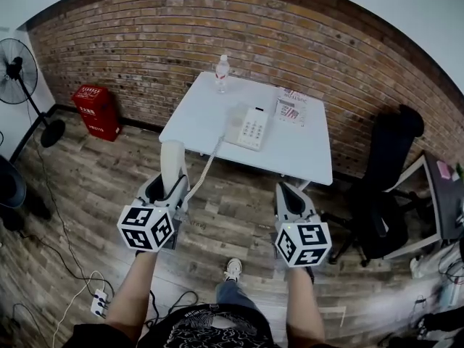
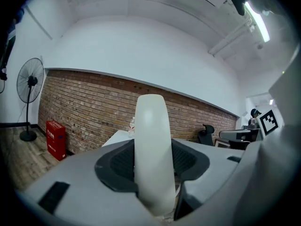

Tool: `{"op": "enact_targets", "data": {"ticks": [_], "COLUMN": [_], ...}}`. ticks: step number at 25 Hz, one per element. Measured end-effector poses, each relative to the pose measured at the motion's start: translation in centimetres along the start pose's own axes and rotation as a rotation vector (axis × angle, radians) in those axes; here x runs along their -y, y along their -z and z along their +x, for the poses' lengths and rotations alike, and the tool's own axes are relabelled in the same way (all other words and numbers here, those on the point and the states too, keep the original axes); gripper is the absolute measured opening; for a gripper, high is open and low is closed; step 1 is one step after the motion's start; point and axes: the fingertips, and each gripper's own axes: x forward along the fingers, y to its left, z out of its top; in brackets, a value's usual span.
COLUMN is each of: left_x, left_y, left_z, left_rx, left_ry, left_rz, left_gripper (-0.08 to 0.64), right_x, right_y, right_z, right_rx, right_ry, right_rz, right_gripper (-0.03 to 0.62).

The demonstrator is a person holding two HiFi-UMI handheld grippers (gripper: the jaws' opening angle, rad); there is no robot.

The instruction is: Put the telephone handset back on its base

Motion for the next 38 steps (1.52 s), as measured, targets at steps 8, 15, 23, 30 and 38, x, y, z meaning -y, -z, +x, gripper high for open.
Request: {"op": "enact_targets", "data": {"ticks": [8, 15, 23, 30, 38], "left_x": [1.0, 2.1, 2.3, 2.2, 1.8], "left_y": [-1.0, -1.7, -2.1, -1.6, -0.5], "left_z": [8.8, 14.6, 19.3, 22.2, 26.0], "left_rx": [-0.021, -0.038, -0.046, -0.074, -0.112], "left_ry": [-0.027, -0.045, -0.075, -0.079, -0.054], "left_rz": [-0.004, 0.006, 0.015, 0.014, 0.016], "left_gripper": [0.216, 0.216, 0.216, 0.216, 0.216], "right_x": [7.2, 12.1, 15.2, 16.7, 17.8], "right_y": [-0.9, -1.4, -1.3, -0.8, -0.1], "right_z": [6.1, 10.1, 14.2, 17.0, 19.1], "right_rx": [-0.007, -0.006, -0.002, -0.02, -0.038], "right_ry": [-0.018, -0.039, -0.081, -0.099, -0.094], "right_rz": [0.022, 0.052, 0.072, 0.088, 0.085], "right_gripper": [0.0, 0.0, 0.0, 0.0, 0.0]}}
